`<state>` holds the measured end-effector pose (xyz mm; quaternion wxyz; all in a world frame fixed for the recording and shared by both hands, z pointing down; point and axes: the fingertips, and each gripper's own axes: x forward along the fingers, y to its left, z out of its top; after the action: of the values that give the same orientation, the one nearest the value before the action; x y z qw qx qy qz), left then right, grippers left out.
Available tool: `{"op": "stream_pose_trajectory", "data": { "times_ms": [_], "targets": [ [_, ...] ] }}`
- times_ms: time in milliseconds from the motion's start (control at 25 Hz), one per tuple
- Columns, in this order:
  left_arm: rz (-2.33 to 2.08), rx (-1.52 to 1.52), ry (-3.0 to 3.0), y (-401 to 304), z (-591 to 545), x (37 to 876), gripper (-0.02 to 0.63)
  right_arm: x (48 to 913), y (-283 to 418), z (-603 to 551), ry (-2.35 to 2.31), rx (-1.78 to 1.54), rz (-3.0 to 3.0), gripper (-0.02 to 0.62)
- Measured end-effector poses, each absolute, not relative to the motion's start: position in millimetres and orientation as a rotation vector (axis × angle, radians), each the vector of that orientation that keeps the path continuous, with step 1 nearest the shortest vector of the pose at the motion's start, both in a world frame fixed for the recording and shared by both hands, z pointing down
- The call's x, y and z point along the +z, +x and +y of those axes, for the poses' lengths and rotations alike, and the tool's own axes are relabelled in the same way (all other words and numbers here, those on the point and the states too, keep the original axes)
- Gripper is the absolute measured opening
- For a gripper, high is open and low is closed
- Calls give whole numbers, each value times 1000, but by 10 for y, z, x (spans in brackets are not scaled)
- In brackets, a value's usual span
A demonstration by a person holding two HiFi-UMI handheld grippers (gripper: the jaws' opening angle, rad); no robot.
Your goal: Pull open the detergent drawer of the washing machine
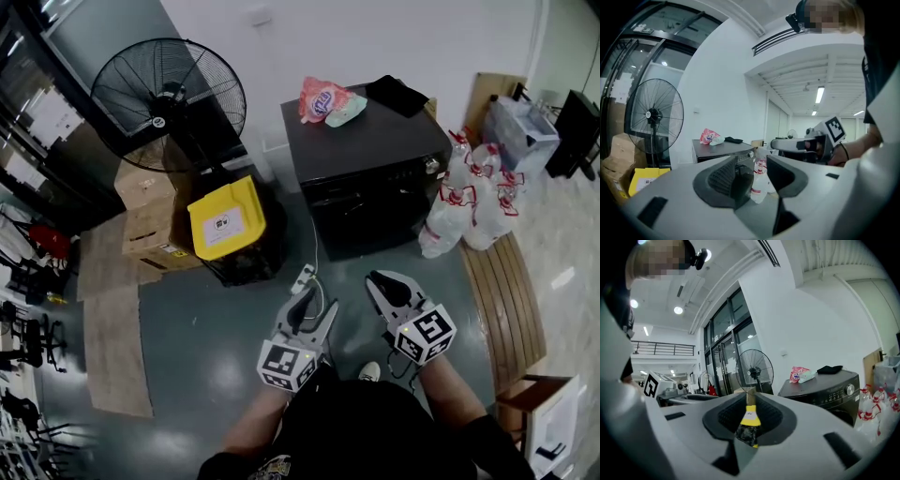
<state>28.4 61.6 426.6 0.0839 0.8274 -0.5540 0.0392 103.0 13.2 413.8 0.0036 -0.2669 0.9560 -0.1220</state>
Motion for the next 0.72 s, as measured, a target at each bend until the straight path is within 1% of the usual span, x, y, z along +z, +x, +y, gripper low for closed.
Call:
{"op": "stream_pose_trajectory", "data": {
  "times_ms": [40,80,160,200,280,440,720],
  "targets": [
    [-1649,119,2483,251,576,4261,211,4129,993,90,-823,-436,2966,108],
    [-1647,129,2500,220,539,4260,231,4116,956,42,-804,-514,2922,164],
    [-1641,165,2543,155,473,4284,259,4106,885,-66,-769,-695,2814,234],
    [-1639,182,2562,110,441,4309,265,4121,847,-123,-767,-761,2771,249],
    [-1631,192,2585,0,371,4353,272,4178,764,-238,-796,-825,2730,268],
    [-1584,168,2593,-226,221,4390,273,4321,572,-448,-874,-889,2704,282],
    [-1518,136,2612,-714,-29,4444,275,4492,130,-680,-965,-900,2716,287]
  ]
}}
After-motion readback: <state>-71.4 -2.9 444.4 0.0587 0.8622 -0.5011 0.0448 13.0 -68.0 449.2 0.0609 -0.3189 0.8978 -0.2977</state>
